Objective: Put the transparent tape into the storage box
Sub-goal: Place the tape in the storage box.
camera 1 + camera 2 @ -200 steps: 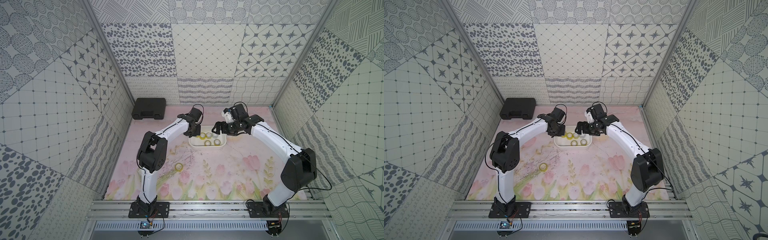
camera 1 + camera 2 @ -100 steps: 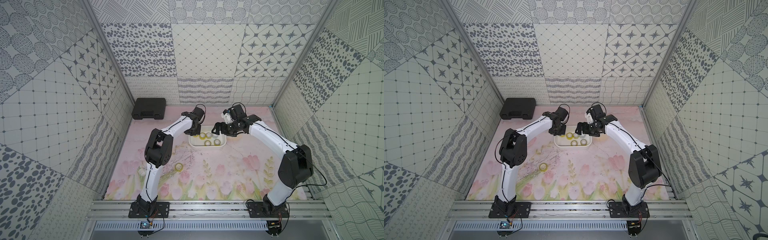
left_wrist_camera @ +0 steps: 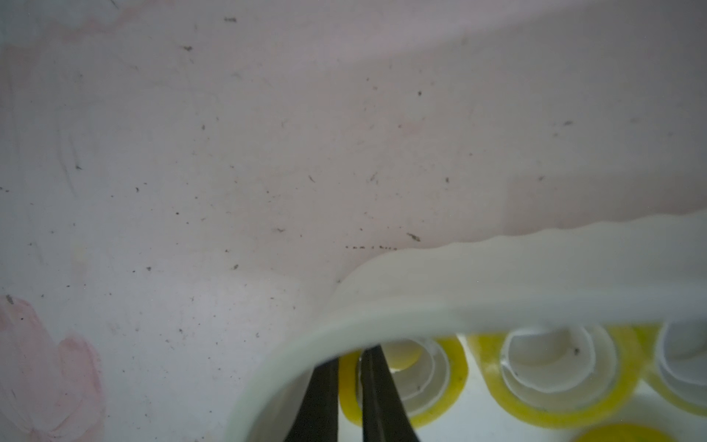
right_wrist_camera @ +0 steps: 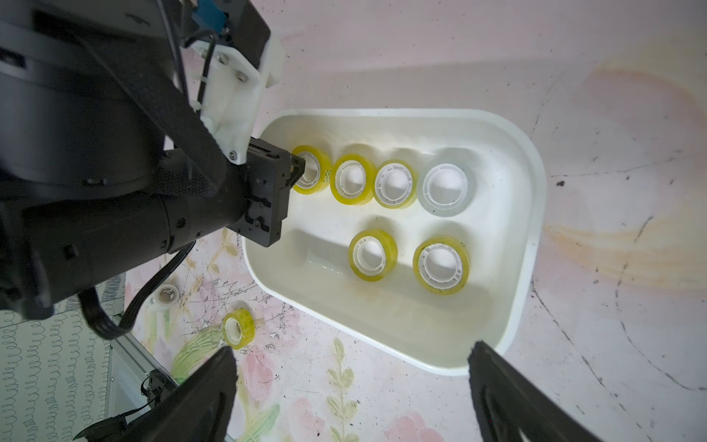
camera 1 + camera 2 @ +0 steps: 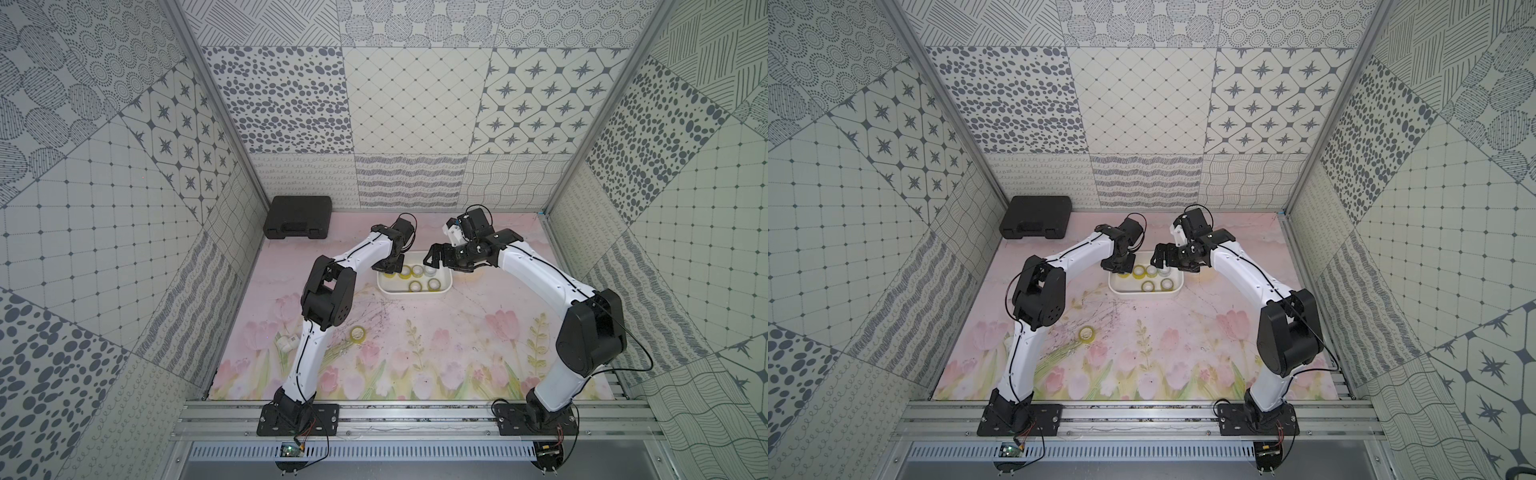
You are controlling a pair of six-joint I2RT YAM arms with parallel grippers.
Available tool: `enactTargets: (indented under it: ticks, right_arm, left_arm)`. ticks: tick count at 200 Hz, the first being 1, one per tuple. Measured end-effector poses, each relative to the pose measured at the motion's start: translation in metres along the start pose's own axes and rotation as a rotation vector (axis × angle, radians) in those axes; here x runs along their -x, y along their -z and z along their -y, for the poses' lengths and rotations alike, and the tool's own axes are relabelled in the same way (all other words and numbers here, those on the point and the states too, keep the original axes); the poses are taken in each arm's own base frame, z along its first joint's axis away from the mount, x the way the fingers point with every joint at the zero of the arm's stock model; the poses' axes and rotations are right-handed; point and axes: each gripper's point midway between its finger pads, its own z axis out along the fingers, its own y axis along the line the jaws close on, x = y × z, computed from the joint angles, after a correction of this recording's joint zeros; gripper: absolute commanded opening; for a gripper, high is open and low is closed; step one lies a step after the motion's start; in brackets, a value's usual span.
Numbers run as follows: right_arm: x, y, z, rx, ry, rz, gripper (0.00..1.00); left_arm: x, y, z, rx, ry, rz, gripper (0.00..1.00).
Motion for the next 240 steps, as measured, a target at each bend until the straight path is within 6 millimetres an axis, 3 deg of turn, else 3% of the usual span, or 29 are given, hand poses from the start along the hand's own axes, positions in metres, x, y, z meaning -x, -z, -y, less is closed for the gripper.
enactTargets:
  ticks: [18, 42, 63, 111, 179, 210, 240]
  right_arm:
    - [0.000, -0.001, 0.000, 0.000, -0.001, -0.002, 0.97]
    - [-0.001, -0.004, 0.001, 0.000, -0.003, -0.007, 0.97]
    - [0.000, -0.004, 0.001, 0.001, -0.002, -0.007, 0.97]
    - [0.002, -0.003, 0.000, 0.003, -0.001, 0.000, 0.97]
    - [0.005, -0.001, -0.002, 0.013, 0.002, 0.007, 0.97]
    - [0.007, 0.001, -0.005, 0.020, 0.005, 0.012, 0.97]
    - [0.009, 0.002, -0.007, 0.027, 0.008, 0.017, 0.97]
  left_arm:
    - [-0.001, -0.001, 0.000, 0.005, -0.003, -0.004, 0.15]
    - [-0.002, -0.002, 0.000, 0.006, -0.010, -0.007, 0.47]
    - [-0.005, -0.004, 0.000, 0.009, -0.008, -0.014, 0.58]
    - [-0.006, -0.001, -0.001, 0.008, -0.005, -0.013, 0.60]
    - [0.005, 0.024, -0.006, -0.002, 0.013, 0.041, 0.60]
    - [0.007, 0.042, -0.011, -0.006, 0.029, 0.076, 0.60]
    - [0.004, 0.074, -0.022, -0.022, 0.058, 0.132, 0.61]
